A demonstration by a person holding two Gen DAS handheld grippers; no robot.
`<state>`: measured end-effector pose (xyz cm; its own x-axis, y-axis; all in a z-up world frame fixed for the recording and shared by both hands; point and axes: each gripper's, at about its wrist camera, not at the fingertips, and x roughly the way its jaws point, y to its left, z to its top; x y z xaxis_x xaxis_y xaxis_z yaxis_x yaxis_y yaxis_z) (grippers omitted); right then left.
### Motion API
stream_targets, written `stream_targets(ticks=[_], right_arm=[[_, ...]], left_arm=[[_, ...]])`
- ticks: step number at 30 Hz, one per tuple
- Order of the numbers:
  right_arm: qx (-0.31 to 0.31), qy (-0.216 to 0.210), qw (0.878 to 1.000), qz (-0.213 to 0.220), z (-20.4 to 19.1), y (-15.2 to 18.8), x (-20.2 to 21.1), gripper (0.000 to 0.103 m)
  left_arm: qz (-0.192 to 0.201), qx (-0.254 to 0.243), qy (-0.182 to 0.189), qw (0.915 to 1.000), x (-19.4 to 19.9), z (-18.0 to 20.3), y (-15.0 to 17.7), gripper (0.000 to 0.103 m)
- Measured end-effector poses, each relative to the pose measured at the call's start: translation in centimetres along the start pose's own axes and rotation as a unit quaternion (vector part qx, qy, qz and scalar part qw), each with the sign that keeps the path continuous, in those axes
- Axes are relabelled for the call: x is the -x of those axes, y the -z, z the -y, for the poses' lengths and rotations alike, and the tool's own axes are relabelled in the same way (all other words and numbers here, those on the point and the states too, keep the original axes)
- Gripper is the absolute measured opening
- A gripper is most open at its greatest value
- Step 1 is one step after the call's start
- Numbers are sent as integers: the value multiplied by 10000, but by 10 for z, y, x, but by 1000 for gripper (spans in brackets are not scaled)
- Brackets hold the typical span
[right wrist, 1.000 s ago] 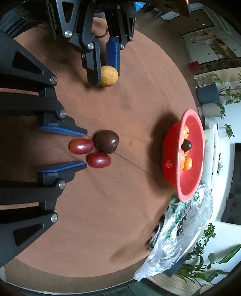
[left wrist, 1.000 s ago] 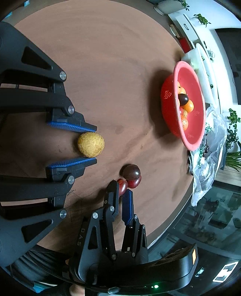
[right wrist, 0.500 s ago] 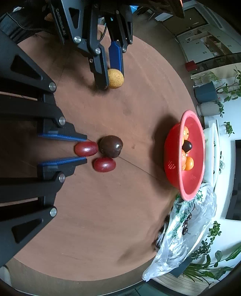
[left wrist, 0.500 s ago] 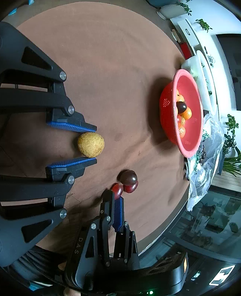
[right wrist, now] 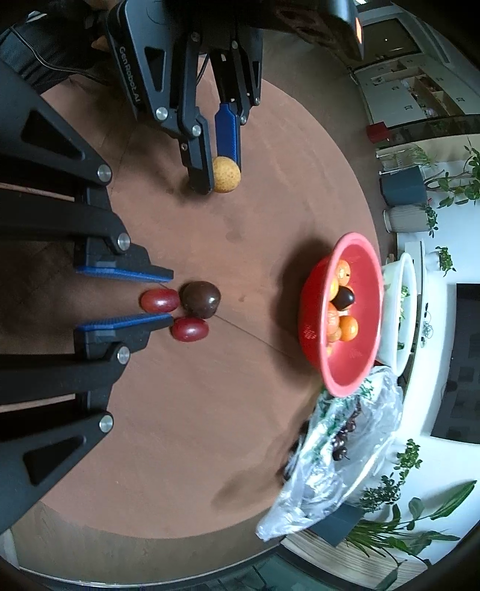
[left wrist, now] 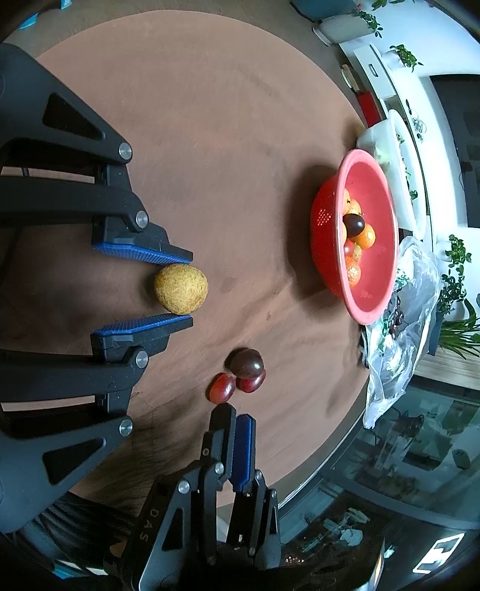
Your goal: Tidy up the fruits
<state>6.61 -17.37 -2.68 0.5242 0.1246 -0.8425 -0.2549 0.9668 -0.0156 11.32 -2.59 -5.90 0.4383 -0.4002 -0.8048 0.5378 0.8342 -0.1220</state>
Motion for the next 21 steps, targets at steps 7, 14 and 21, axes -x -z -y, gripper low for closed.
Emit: stream_targets(ticks=[7,14,21], right_arm=[[88,112,9999,79,-3,-5,5,19],[143,139,9997,144,-3,-14,7,19],[223,173,9994,214,0,-26,11,19]], left_arm=[[57,37,-54,10000,3,-4,-3,25],[154,12,-130,9998,8,-8,-17,25],[263,-90,-224,9994,13,-11,-37,25]])
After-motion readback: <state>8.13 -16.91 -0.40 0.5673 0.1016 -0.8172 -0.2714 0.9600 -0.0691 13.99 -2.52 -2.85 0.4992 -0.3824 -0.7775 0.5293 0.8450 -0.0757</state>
